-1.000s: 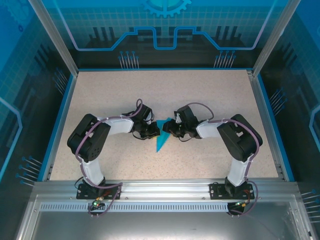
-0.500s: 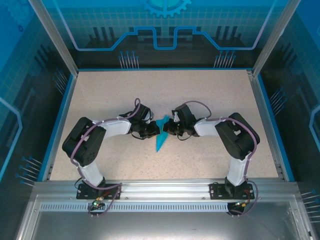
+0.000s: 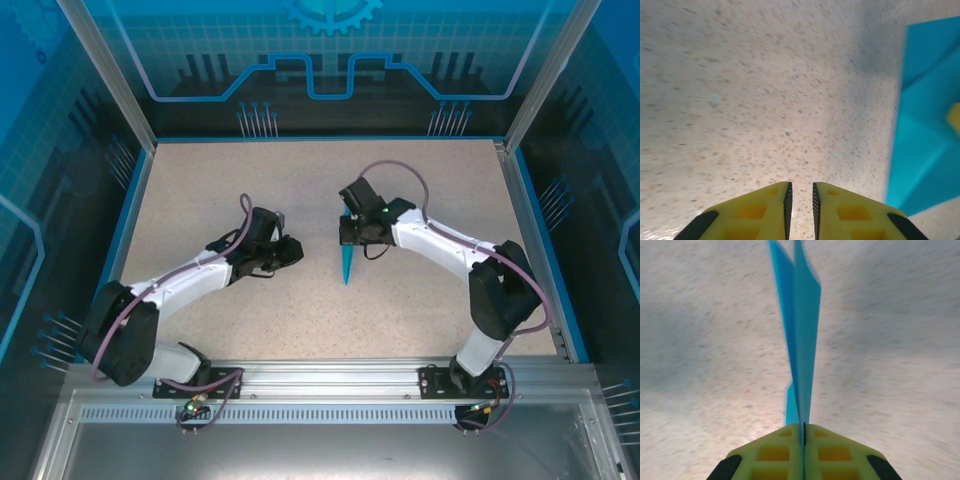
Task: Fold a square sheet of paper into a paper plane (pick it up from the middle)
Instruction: Turn over the paper at the center of the table, then rotate the paper at the center of the table.
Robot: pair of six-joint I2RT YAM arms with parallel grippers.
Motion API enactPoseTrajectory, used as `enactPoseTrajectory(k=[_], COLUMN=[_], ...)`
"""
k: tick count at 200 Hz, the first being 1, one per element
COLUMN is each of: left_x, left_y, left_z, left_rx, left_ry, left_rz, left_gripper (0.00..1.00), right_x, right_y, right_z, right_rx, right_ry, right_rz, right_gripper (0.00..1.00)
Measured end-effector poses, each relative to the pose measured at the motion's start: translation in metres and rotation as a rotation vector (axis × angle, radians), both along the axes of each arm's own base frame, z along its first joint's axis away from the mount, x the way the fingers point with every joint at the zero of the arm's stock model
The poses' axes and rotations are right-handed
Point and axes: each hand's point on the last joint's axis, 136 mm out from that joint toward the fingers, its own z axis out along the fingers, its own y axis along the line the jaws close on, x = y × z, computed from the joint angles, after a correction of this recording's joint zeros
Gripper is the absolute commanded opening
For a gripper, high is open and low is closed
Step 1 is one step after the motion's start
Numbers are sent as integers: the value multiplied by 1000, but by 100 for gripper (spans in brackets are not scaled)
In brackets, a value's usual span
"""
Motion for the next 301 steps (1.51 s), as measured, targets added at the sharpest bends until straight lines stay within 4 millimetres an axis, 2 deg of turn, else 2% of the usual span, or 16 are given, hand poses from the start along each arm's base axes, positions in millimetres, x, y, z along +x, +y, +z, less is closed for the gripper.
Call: enactPoseTrajectory(k=[13, 28, 67, 92, 101, 108, 123, 141, 159, 175, 188, 216, 233, 246, 265, 301], left_x=[0, -1, -12, -21, -23, -25, -28, -30, -31, -31, -32, -28, -27, -27, -25, -19], left_y=[13, 26, 59, 78, 83, 86, 90, 92, 93, 93, 91, 73, 62, 54, 42, 18], left_z=[0, -3, -6, -1, 0, 0, -1, -3, -5, -5, -5, -6, -12, -20, -31, -42], left_rx=[25, 48, 103, 114, 117, 117, 120, 126, 129, 129, 123, 72, 50, 38, 10, -44], left_ry=[-10, -10, -10, -37, -43, -44, -41, -36, -31, -31, -28, -25, -5, 28, 74, 135], left_rz=[50, 109, 242, 310, 327, 340, 355, 360, 361, 360, 350, 271, 219, 185, 141, 62], left_gripper=[22, 22, 25, 27, 27, 27, 28, 29, 30, 35, 37, 39, 38, 38, 38, 38], right_x=[0, -2, -17, -20, -19, -18, -20, -29, -35, -44, -52, -50, -34, -22, -14, -11], right_y=[-12, -21, -28, -14, -5, 4, 23, 41, 59, 67, 69, 57, 36, 15, -4, 9], right_z=[11, 9, -43, -65, -70, -73, -81, -89, -96, -91, -74, -23, -13, -23, -53, -82], right_rx=[-182, -373, -709, -770, -766, -751, -705, -644, -535, -423, -314, -31, 123, 203, 283, 367], right_ry=[-12, 3, 149, 200, 207, 209, 221, 254, 272, 279, 266, 192, 166, 182, 249, 329], right_rz=[-31, -59, -31, 0, 12, 21, 43, 88, 126, 154, 172, 153, 97, 44, -7, 21], right_gripper=[8, 8, 8, 10, 14, 18, 35, 43, 60, 65, 70, 67, 63, 56, 50, 47])
